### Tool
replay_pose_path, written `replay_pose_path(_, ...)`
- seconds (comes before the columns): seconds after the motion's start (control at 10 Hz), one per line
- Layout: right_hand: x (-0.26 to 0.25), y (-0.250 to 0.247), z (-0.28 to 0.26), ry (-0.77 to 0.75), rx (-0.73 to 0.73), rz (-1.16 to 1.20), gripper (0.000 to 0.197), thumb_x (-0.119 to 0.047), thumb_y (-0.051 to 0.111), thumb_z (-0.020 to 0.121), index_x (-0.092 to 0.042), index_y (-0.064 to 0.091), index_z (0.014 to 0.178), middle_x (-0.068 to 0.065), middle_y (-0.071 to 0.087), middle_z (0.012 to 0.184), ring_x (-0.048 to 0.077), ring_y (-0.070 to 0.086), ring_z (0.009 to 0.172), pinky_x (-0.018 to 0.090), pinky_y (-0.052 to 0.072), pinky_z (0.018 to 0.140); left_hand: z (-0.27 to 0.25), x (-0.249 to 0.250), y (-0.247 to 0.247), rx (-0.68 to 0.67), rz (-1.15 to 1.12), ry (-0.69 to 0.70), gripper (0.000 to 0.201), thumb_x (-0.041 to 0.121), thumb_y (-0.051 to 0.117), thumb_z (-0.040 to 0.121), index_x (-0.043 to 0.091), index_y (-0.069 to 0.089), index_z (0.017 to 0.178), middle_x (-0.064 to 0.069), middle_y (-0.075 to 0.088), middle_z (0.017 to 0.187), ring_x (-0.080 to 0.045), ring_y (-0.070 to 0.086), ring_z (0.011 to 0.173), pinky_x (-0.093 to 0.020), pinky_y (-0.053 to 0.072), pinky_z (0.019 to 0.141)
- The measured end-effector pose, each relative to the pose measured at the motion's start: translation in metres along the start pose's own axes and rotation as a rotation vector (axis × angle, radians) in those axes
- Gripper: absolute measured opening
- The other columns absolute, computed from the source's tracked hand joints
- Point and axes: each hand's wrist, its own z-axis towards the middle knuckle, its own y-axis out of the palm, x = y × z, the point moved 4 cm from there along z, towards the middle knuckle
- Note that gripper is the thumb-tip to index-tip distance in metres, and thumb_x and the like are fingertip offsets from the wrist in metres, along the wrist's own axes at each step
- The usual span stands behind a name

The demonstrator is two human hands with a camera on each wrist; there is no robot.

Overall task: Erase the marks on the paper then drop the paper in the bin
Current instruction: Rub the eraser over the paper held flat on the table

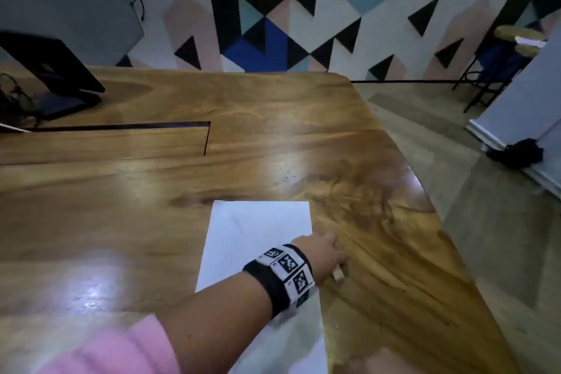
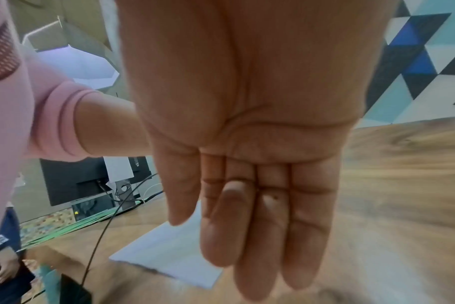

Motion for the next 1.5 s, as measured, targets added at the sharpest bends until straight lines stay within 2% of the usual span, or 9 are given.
replay_pose_path(0.1, -0.002, -0.069, 0.041, 0.016, 0.019, 0.142, 0.041, -0.061, 0.045, 0.068, -0.039, 0.048, 0.102, -0.009, 0.061, 0.079, -0.002, 0.053, 0.078, 0.022, 0.041, 0.078, 0.002, -0.003, 0.002, 0.037, -0.009, -0.042, 0.037, 0.001, 0.050, 0.084, 0.012, 0.045, 0.119, -0.018, 0.038, 0.122, -0.037, 0.048, 0.107, -0.041, 0.042, 0.068)
replay_pose_path(0.3, 0.002, -0.144, 0.098, 0.133, 0.126, 0.245, 0.018, -0.029, 0.065, 0.084, -0.028, 0.061, 0.066, -0.035, 0.053, 0.054, -0.007, 0.051, 0.057, 0.014, 0.034, 0.054, -0.017, -0.041, 0.002, 0.317, -0.140, -0.157, 0.021, 0.008, 0.047, 0.086, 0.008, 0.046, 0.108, -0.017, 0.049, 0.108, -0.036, 0.048, 0.100, -0.045, 0.042, 0.073)
replay_pose_path(0.4, -0.001, -0.165, 0.126, 0.128, 0.284, 0.292, 0.022, -0.024, 0.068, 0.082, -0.032, 0.056, 0.065, -0.024, 0.055, 0.052, -0.003, 0.051, 0.057, 0.015, 0.034, 0.053, -0.049, -0.081, 0.009, 0.441, -0.243, -0.357, 0.015, 0.017, 0.044, 0.090, 0.010, 0.043, 0.103, -0.013, 0.052, 0.105, -0.032, 0.049, 0.099, -0.042, 0.042, 0.078)
replay_pose_path(0.5, -0.006, -0.172, 0.159, 0.133, 0.346, 0.229, 0.013, -0.024, 0.068, 0.083, -0.020, 0.064, 0.095, -0.012, 0.049, 0.067, 0.002, 0.045, 0.063, 0.014, 0.033, 0.059, -0.080, -0.111, 0.032, 0.443, -0.255, -0.465, 0.012, 0.017, 0.044, 0.089, 0.012, 0.043, 0.100, -0.010, 0.054, 0.101, -0.030, 0.050, 0.095, -0.040, 0.041, 0.073)
replay_pose_path(0.6, -0.011, -0.168, 0.192, 0.122, 0.250, 0.120, 0.060, -0.032, 0.068, 0.083, -0.018, 0.044, 0.136, -0.001, 0.046, 0.122, 0.011, 0.043, 0.113, 0.015, 0.032, 0.088, -0.100, -0.123, 0.055, 0.453, -0.299, -0.436, 0.007, 0.011, 0.048, 0.084, 0.009, 0.047, 0.090, -0.013, 0.057, 0.100, -0.036, 0.050, 0.098, -0.042, 0.043, 0.076)
replay_pose_path(0.7, -0.017, -0.158, 0.215, 0.108, 0.134, -0.007, 0.098, -0.044, 0.070, 0.079, -0.021, 0.007, 0.151, -0.002, 0.004, 0.159, 0.015, 0.004, 0.145, 0.032, 0.014, 0.117, -0.109, -0.124, 0.073, 0.379, -0.343, -0.411, 0.014, 0.013, 0.047, 0.088, 0.007, 0.048, 0.101, -0.018, 0.052, 0.121, -0.042, 0.043, 0.117, -0.044, 0.042, 0.089)
replay_pose_path(0.9, -0.023, -0.132, 0.224, 0.023, -0.007, -0.159, 0.115, -0.058, 0.064, 0.076, -0.018, -0.015, 0.149, -0.002, -0.028, 0.155, 0.014, -0.023, 0.143, 0.040, -0.006, 0.119, -0.118, -0.116, 0.084, 0.303, -0.418, -0.424, 0.039, 0.018, 0.040, 0.094, 0.011, 0.034, 0.131, -0.003, 0.038, 0.143, -0.024, 0.017, 0.143, -0.038, 0.030, 0.110)
replay_pose_path(1.1, -0.025, -0.134, 0.215, 0.014, 0.000, -0.177, 0.113, -0.058, 0.063, 0.077, -0.017, -0.014, 0.150, 0.000, -0.029, 0.154, 0.014, -0.024, 0.143, 0.036, -0.010, 0.118, -0.124, -0.124, 0.053, 0.407, -0.540, -0.512, 0.022, 0.019, 0.056, 0.084, 0.013, 0.051, 0.104, -0.005, 0.062, 0.108, -0.026, 0.055, 0.102, -0.035, 0.043, 0.082)
replay_pose_path(1.5, -0.047, -0.145, 0.246, -0.050, 0.102, -0.181, 0.114, -0.066, 0.069, 0.065, -0.027, 0.004, 0.151, -0.009, 0.010, 0.154, 0.018, 0.008, 0.139, 0.037, 0.011, 0.111, -0.102, -0.182, 0.031, 0.386, -0.839, -0.630, 0.028, 0.009, 0.080, 0.062, 0.016, 0.064, 0.084, 0.005, 0.051, 0.059, -0.014, 0.048, 0.055, -0.024, 0.039, 0.053)
